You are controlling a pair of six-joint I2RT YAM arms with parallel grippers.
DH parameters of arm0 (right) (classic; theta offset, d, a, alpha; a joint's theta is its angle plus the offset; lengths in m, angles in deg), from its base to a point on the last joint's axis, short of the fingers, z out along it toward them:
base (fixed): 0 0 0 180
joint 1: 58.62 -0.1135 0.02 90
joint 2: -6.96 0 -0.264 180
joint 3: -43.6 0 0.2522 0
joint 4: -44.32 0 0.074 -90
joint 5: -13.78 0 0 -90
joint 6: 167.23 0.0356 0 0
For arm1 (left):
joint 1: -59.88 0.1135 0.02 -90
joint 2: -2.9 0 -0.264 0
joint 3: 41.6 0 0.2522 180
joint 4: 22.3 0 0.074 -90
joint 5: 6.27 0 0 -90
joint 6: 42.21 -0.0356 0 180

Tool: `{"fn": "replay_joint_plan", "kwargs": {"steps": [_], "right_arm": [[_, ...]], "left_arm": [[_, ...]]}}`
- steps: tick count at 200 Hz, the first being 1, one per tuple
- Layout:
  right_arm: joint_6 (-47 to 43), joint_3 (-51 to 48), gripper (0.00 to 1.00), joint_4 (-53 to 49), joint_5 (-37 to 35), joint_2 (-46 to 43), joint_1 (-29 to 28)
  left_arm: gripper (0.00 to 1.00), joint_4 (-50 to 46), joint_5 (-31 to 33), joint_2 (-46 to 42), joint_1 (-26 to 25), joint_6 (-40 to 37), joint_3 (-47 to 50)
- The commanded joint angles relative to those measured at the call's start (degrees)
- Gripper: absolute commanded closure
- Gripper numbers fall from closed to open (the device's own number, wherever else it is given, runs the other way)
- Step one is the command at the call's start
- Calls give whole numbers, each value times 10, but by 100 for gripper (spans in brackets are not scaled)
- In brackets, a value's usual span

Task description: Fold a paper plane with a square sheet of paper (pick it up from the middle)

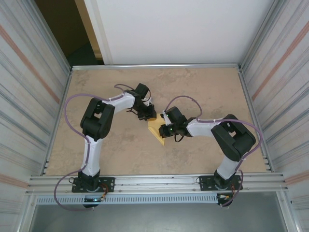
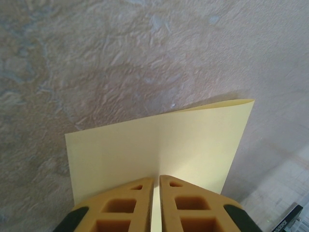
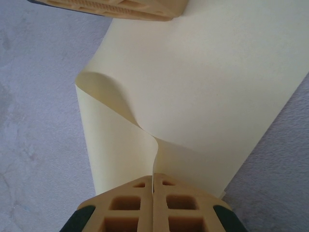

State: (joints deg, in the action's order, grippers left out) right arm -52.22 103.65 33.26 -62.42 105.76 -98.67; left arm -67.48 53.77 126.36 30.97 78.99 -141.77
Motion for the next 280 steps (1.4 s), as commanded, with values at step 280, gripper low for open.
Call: {"fn": "replay_joint_plan", "kwargs": {"steps": [280], "right_arm": [[3, 10, 100, -26, 11, 27, 6]], "left_arm": [[87, 175, -9, -197, -58, 158, 258]]}}
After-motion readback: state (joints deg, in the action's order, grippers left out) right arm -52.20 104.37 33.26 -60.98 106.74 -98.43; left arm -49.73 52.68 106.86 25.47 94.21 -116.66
